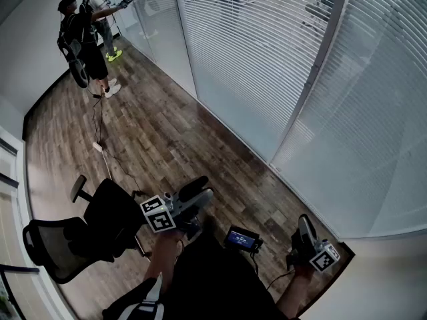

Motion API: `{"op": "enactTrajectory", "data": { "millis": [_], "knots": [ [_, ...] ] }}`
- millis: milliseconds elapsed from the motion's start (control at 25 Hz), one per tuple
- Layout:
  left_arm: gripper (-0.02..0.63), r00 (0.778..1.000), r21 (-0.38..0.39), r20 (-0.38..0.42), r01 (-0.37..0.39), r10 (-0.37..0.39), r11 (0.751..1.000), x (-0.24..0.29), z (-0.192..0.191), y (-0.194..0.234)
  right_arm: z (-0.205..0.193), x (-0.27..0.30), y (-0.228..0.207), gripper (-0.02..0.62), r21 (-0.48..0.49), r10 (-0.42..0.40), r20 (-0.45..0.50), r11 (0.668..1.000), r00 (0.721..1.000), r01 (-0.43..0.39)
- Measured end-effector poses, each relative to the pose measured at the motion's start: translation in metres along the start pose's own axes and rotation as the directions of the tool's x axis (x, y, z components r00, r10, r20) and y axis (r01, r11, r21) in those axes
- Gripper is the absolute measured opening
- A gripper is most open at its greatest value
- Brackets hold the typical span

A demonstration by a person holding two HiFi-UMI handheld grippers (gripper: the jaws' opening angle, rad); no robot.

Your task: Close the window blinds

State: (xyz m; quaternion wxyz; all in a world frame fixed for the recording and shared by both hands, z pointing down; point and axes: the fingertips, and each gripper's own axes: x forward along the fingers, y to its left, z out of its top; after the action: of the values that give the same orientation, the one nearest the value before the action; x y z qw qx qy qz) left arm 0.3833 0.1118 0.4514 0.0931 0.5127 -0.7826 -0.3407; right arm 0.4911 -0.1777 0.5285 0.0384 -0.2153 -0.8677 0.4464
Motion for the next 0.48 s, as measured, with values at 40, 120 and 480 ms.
{"op": "enactTrajectory", "data": {
  "millis": [40, 120, 480],
  "knots": [
    [0.259, 1.000, 0.002, 0.000, 0.002, -0.002, 1.000, 0.000, -0.001, -0.002, 0.001, -0.001, 0.001, 0.087, -0.006, 0.002, 0.002, 1.000, 1.000, -0.002],
    [0.259, 1.000, 0.006, 0.000, 0.005, -0.005, 1.000, -0.001, -0.001, -0.005, 0.002, -0.001, 0.003, 0.087, -0.018, 0.007, 0.007, 1.000, 1.000, -0.007],
    [0.259, 0.999, -0.035, 0.035, 0.021, -0.020, 0.999, -0.008, 0.019, 0.037, -0.001, 0.038, 0.007, 0.087, -0.061, -0.033, -0.011, 0.998, 0.999, 0.033]
  ]
}}
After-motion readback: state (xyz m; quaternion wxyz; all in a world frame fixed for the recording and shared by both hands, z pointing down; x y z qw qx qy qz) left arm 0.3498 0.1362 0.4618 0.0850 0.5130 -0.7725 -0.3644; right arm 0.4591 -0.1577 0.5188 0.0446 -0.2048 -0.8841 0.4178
